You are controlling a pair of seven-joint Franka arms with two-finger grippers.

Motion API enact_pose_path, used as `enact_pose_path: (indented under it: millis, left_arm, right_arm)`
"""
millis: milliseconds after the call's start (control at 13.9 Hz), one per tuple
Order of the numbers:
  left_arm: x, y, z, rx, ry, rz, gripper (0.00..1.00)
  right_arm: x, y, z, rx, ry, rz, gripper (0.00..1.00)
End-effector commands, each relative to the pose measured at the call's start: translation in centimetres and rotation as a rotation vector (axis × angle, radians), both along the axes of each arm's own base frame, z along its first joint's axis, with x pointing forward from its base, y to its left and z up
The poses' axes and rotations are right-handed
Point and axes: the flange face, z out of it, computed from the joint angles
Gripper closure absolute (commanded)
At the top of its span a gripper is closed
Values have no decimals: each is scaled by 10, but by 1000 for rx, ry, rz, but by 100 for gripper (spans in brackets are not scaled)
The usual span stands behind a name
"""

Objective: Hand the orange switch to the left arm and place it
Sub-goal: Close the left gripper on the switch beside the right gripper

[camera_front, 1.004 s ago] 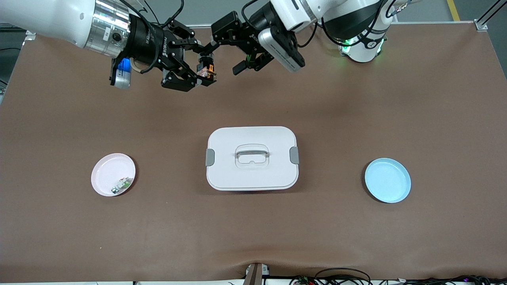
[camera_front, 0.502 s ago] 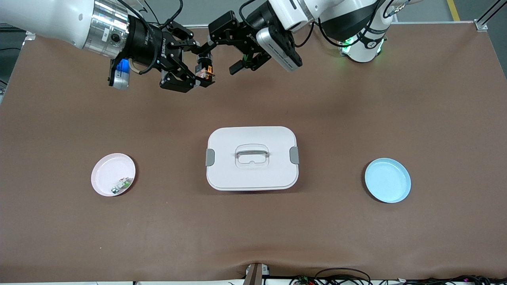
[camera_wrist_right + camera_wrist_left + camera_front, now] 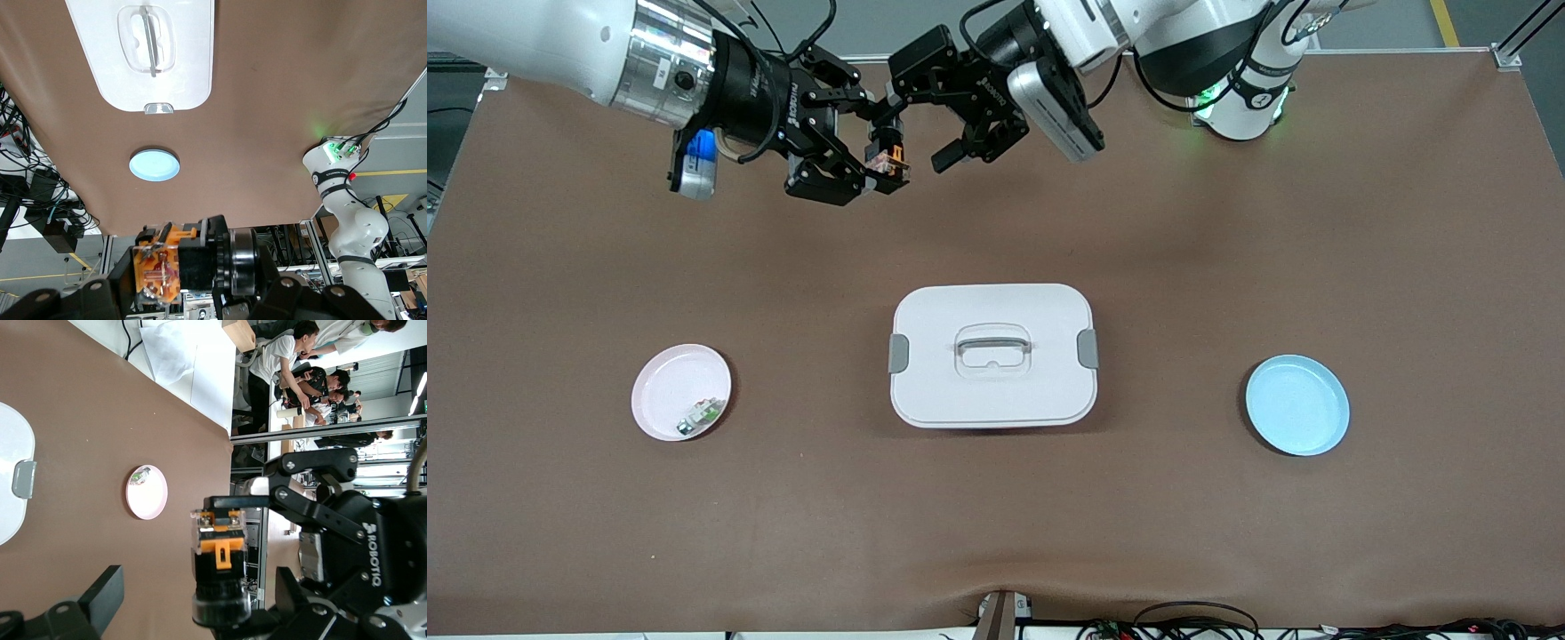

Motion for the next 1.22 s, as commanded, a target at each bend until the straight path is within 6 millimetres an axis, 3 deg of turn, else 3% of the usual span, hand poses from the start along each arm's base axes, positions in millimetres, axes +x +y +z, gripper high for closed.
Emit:
enact_pose_path:
  millis: [0,359,932,1148]
  left_arm:
    - [1,-18,-8,-32,-11,-3,0]
    - [-1,-29,-13,-18,-10,16,0]
    - [0,-22,-12,23,4,2,1]
    - [1,-21,-12,25,5,4,39]
  right_arm:
    - [-8,-2,4,2,-17,16,100]
    - [-10,3,3,0,-23,27,100]
    - [-12,0,-6,-36,-37,90,100]
    - [-12,-1,-6,-41,-39,91,100]
